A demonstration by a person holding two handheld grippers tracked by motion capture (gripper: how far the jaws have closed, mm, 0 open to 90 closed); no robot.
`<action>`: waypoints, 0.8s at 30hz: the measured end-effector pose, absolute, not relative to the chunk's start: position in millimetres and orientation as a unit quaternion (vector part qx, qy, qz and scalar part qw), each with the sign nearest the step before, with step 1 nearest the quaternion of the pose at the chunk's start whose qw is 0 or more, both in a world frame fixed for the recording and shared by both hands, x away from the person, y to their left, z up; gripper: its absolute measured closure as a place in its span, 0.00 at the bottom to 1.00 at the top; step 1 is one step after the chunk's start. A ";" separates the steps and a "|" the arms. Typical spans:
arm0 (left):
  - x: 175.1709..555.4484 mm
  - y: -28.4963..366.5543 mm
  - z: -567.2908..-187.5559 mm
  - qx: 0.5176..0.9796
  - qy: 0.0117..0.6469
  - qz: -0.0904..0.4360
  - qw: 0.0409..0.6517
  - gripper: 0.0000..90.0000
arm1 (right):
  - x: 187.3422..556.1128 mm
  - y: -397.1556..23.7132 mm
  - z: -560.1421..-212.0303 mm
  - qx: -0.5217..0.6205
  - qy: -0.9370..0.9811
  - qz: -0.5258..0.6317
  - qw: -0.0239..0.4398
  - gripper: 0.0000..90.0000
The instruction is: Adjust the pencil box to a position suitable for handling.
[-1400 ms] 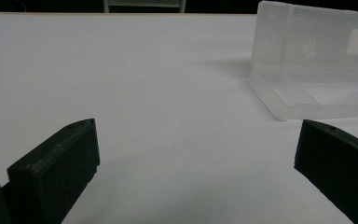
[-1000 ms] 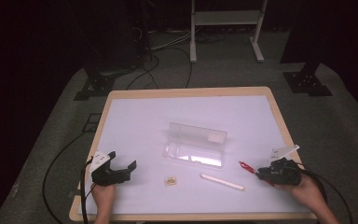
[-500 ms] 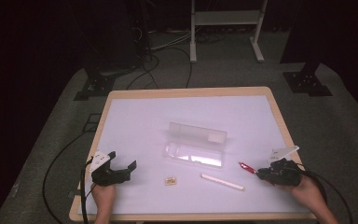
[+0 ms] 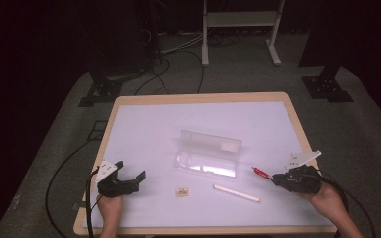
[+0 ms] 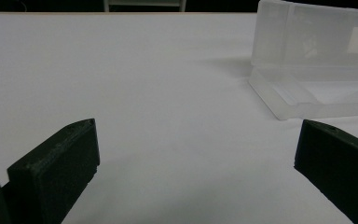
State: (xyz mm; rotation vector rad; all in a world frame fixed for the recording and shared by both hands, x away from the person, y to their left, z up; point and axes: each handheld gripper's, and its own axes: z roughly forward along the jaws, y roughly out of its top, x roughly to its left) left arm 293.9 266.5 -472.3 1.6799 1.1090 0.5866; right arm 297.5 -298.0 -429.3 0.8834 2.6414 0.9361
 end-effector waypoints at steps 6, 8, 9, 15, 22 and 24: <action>293.3 265.7 -472.5 0.697 0.454 0.245 0.498 0.00 | 301.3 -292.1 -422.2 0.294 0.896 0.319 0.101 0.88; 293.2 265.8 -472.5 0.697 0.453 0.245 0.499 0.00 | 302.7 -289.7 -419.7 0.291 0.896 0.320 0.101 0.88; 293.2 266.3 -472.5 0.698 0.453 0.244 0.498 0.00 | 303.2 -288.7 -418.7 0.290 0.896 0.320 0.101 0.88; 293.9 267.8 -472.5 0.693 0.456 0.241 0.503 0.00 | 307.4 -279.2 -411.3 0.279 0.901 0.315 0.105 0.88; 295.2 266.5 -472.6 0.696 0.455 0.241 0.500 0.00 | 309.4 -273.3 -404.0 0.274 0.901 0.317 0.109 0.88; 294.1 266.2 -472.6 0.698 0.453 0.243 0.499 0.00 | 310.2 -273.0 -403.0 0.274 0.901 0.318 0.107 0.88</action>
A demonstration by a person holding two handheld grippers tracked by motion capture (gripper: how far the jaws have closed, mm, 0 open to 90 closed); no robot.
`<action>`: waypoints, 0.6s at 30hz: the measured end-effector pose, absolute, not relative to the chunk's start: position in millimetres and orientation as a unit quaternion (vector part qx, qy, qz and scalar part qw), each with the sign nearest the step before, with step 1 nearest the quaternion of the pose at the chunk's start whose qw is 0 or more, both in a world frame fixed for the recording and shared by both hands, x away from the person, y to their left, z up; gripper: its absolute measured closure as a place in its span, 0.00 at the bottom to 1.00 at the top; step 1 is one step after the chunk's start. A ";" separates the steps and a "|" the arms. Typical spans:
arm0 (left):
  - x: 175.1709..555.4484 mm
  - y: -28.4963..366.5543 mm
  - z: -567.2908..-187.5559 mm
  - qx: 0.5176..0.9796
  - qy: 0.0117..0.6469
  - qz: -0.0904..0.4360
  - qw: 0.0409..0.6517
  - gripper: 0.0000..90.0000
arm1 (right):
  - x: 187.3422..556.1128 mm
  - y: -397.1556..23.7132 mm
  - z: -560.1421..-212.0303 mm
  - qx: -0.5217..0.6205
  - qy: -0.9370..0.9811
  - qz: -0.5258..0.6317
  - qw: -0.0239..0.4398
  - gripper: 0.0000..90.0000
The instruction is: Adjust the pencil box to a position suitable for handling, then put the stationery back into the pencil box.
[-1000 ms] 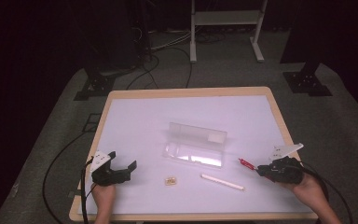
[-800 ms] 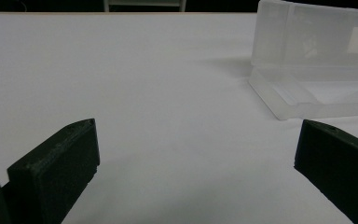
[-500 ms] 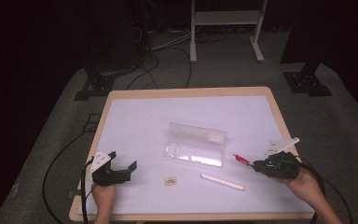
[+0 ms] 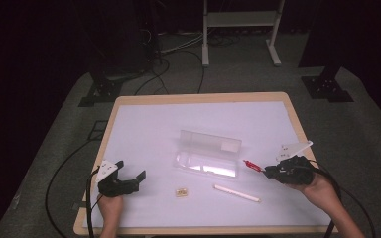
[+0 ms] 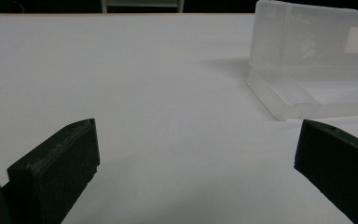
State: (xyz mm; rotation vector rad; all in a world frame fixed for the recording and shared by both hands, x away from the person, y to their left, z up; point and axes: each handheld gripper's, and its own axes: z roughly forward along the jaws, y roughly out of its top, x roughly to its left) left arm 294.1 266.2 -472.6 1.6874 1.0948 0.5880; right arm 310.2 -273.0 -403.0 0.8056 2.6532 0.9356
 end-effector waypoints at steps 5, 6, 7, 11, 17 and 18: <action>294.9 265.6 -472.7 0.697 0.454 0.243 0.499 0.00 | 312.7 -269.1 -397.1 0.269 0.902 0.319 0.112 0.88; 294.9 265.6 -472.7 0.697 0.454 0.244 0.499 0.00 | 313.5 -267.6 -395.5 0.267 0.902 0.320 0.112 0.88; 295.1 265.7 -472.8 0.698 0.454 0.243 0.498 0.00 | 313.7 -266.8 -394.4 0.265 0.902 0.321 0.112 0.88; 294.1 265.7 -472.8 0.697 0.453 0.245 0.498 0.00 | 315.1 -261.1 -391.6 0.261 0.903 0.322 0.109 0.88; 294.9 265.4 -472.7 0.699 0.453 0.243 0.498 0.00 | 319.2 -253.0 -390.0 0.255 0.905 0.324 0.104 0.88; 294.8 265.1 -472.7 0.698 0.453 0.245 0.497 0.00 | 319.9 -251.8 -389.6 0.255 0.905 0.324 0.104 0.88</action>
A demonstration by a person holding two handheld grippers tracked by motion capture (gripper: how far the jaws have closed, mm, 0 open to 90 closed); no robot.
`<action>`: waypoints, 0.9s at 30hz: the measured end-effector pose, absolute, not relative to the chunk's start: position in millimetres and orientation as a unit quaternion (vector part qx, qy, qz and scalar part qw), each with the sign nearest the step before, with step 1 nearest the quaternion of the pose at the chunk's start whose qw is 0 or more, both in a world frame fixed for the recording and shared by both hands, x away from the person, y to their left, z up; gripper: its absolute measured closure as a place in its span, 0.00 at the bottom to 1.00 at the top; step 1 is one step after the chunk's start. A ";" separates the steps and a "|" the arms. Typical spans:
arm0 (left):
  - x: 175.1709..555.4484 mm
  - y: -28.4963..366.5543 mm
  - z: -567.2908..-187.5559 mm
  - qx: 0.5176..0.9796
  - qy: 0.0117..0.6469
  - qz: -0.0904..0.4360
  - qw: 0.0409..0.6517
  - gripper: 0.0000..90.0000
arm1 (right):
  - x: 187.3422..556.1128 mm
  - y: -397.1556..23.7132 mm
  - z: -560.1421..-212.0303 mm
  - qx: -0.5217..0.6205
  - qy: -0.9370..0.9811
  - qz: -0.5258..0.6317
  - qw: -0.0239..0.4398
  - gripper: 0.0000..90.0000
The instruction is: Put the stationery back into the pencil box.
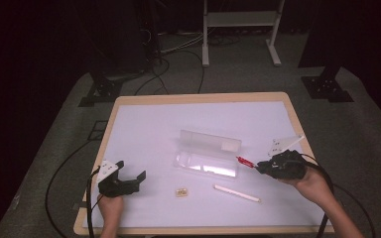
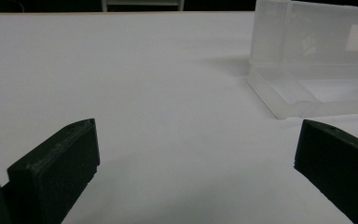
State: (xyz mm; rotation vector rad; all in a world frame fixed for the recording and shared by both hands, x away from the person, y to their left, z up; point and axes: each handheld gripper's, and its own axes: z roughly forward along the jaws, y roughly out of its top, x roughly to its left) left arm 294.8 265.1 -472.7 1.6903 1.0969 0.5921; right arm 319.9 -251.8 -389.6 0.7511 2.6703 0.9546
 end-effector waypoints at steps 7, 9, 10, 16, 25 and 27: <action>295.4 264.7 -472.8 0.700 0.454 0.245 0.494 0.00 | 325.3 -243.8 -386.7 0.246 0.907 0.327 0.099 0.88; 295.4 264.3 -472.8 0.700 0.455 0.246 0.493 0.00 | 326.5 -241.4 -384.7 0.243 0.907 0.329 0.099 0.88; 295.3 264.1 -472.9 0.699 0.454 0.247 0.494 0.00 | 326.6 -239.8 -383.7 0.244 0.907 0.330 0.098 0.88; 295.0 264.4 -472.8 0.699 0.454 0.246 0.495 0.00 | 329.0 -230.2 -377.7 0.233 0.910 0.329 0.098 0.88; 295.0 264.0 -472.9 0.699 0.454 0.245 0.495 0.00 | 335.5 -216.6 -369.4 0.219 0.915 0.324 0.098 0.88; 295.0 264.1 -472.8 0.699 0.454 0.245 0.495 0.00 | 336.2 -214.2 -368.2 0.217 0.915 0.324 0.099 0.88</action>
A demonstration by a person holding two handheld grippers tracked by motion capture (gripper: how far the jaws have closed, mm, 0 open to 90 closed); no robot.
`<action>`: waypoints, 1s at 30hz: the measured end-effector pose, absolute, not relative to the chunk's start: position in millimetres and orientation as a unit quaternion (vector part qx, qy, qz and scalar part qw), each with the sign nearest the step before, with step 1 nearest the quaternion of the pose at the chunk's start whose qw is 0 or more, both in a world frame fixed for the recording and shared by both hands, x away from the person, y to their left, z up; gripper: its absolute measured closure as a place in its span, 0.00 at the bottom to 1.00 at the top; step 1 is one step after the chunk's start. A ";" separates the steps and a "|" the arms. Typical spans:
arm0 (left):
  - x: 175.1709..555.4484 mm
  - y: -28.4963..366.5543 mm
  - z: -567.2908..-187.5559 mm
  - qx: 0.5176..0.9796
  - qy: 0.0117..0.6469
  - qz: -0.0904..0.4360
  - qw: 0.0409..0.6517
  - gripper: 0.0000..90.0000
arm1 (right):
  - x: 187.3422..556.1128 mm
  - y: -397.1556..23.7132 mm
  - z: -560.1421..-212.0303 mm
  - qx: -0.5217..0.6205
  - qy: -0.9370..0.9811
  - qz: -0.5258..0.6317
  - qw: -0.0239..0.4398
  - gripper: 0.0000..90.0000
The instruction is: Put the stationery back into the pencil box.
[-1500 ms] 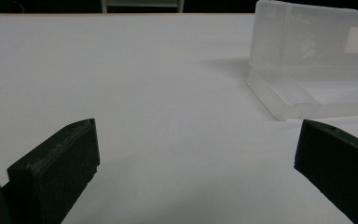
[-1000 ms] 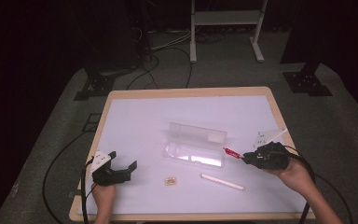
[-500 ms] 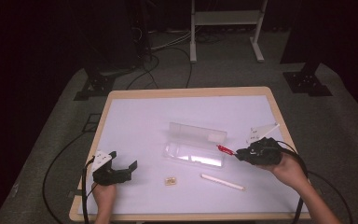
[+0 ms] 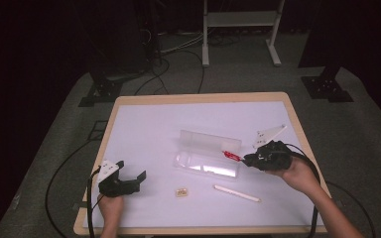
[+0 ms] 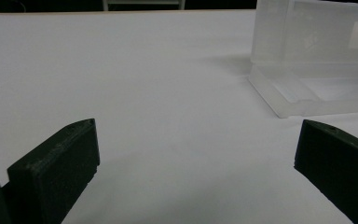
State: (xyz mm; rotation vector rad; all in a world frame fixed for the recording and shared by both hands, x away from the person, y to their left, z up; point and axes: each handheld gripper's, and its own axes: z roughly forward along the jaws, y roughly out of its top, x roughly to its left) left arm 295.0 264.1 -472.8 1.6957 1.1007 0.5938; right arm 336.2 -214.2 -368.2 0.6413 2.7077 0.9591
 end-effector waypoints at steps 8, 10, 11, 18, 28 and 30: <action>295.0 264.4 -472.8 0.700 0.453 0.245 0.495 0.00 | 340.0 -204.3 -365.5 0.206 0.918 0.324 0.098 0.88; 295.0 264.4 -472.8 0.700 0.453 0.245 0.495 0.00 | 341.3 -202.2 -365.2 0.203 0.919 0.325 0.097 0.88; 294.9 264.4 -472.6 0.700 0.453 0.245 0.494 0.00 | 341.6 -200.8 -364.9 0.203 0.919 0.325 0.097 0.88; 295.1 264.3 -472.7 0.701 0.453 0.245 0.494 0.00 | 344.7 -191.4 -362.0 0.191 0.921 0.325 0.097 0.88; 295.1 264.4 -472.7 0.701 0.453 0.244 0.495 0.00 | 349.5 -178.5 -360.1 0.182 0.923 0.324 0.096 0.88; 295.1 264.3 -472.8 0.700 0.452 0.244 0.495 0.00 | 350.6 -176.3 -360.4 0.179 0.924 0.325 0.097 0.88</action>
